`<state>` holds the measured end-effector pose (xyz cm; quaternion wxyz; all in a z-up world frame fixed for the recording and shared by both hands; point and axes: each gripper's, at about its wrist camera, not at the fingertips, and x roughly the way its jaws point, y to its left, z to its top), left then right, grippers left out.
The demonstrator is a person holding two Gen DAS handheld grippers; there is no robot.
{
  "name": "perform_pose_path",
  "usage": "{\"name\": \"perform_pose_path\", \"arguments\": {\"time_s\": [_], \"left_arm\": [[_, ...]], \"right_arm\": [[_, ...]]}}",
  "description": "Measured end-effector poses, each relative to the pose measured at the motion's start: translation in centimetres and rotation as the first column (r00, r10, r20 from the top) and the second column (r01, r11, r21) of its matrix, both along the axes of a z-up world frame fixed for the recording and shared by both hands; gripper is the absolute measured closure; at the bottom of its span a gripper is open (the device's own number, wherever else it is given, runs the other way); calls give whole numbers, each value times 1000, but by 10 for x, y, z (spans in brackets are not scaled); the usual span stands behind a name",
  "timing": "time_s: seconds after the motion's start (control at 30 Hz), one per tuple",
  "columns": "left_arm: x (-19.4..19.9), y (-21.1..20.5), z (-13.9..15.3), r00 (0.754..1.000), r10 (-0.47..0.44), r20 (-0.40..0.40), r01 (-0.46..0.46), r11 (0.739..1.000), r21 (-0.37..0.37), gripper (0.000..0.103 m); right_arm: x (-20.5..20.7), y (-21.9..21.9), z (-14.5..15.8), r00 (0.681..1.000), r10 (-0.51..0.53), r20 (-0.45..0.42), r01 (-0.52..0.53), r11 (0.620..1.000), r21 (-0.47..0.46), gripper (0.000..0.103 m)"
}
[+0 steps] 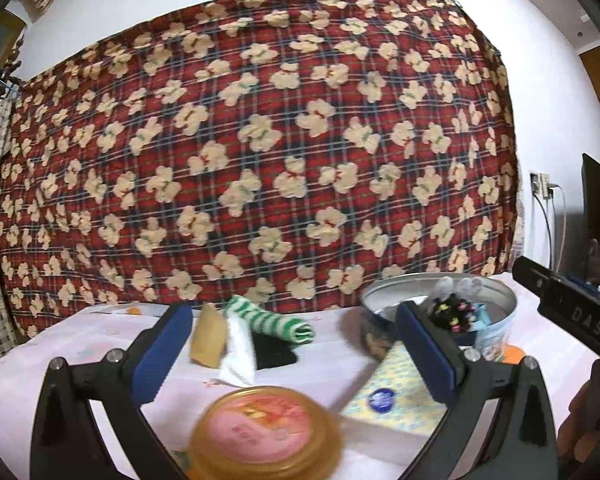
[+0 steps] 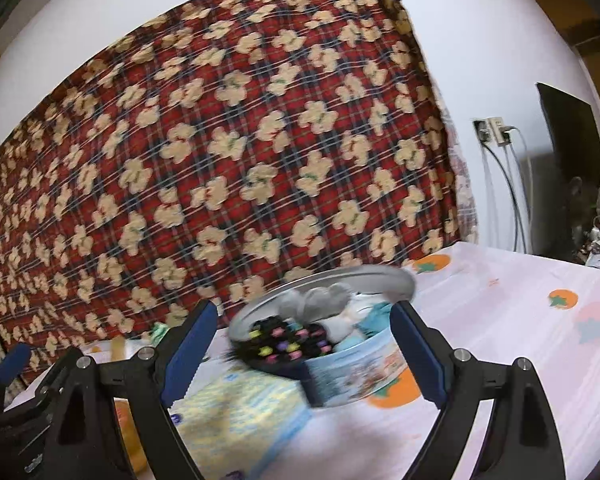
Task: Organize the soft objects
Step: 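Withdraw both open tools from the tin toward the remaining pile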
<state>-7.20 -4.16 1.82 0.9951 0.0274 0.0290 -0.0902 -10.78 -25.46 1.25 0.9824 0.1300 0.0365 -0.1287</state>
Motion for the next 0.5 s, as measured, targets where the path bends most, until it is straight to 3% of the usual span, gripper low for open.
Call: {"name": "perform_pose_path", "arguments": {"time_s": [0.5], "left_arm": [[20, 96, -3, 989, 150, -16, -150, 989, 0, 0]], "right_arm": [[21, 128, -4, 980, 197, -9, -197, 980, -30, 13]]}}
